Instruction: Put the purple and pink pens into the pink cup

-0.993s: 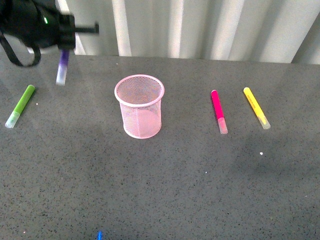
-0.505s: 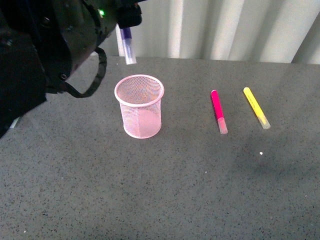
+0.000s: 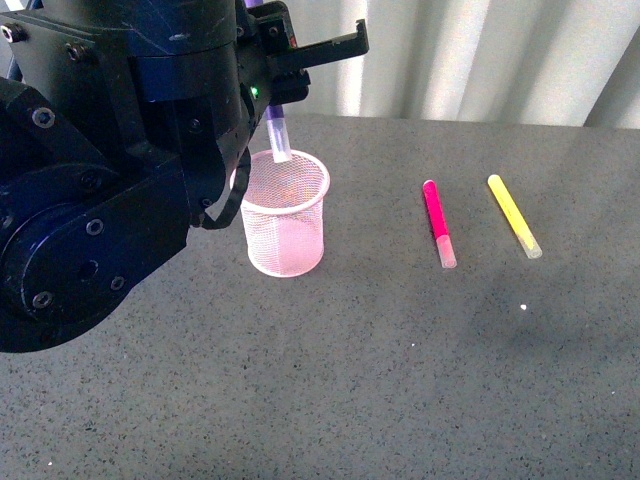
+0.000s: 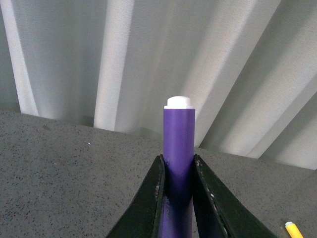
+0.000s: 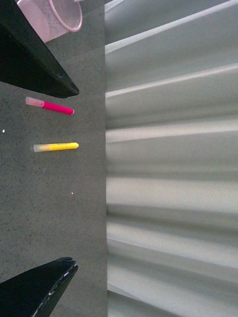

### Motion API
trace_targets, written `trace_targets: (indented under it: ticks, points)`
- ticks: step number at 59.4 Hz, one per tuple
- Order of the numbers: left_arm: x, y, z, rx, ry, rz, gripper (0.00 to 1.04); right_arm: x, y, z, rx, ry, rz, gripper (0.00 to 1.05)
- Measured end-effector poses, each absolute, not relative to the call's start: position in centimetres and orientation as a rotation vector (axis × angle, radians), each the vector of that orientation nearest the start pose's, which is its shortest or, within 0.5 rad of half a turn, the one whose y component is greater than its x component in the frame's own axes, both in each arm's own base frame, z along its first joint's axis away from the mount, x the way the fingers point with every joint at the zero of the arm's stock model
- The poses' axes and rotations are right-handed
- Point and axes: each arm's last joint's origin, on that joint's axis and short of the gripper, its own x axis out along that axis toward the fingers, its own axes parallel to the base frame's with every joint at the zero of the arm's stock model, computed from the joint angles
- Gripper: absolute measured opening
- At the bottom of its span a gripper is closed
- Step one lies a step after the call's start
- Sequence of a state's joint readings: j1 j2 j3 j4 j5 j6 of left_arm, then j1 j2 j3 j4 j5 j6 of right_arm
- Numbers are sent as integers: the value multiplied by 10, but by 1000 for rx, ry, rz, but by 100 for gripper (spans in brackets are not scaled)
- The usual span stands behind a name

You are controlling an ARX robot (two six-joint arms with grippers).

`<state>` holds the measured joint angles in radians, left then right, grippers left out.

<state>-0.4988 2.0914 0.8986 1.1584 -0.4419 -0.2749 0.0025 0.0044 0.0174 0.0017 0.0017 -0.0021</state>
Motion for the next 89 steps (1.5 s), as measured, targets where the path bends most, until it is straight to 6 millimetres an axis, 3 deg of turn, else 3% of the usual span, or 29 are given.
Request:
trace_targets:
  ticks: [47,54,62,70,73,78,89]
  points:
    - [352,-174,87,-370,200,-35,13,97,0,169,-2,-15,1,98]
    - [349,-173,84,-403,266,-60,40,97,0,169,-2,-15,0,98]
    - [345,-170,95,-444,274,-70,65,97,0,169,-2,-15,1,98]
    - [334,-163,118,-404,305,-89,88,97,0,169,-2,-15,1,98]
    - [320,-158,136,-310,384,-165,99,97,0,169,-2,-15,1,98]
    - [285,-146,160,-136,485,-234,98,97,0,169,-2,-15,0,98]
    - [281,-146,167,-77,468,-258,98,97,0,169,-2,-15,0,98]
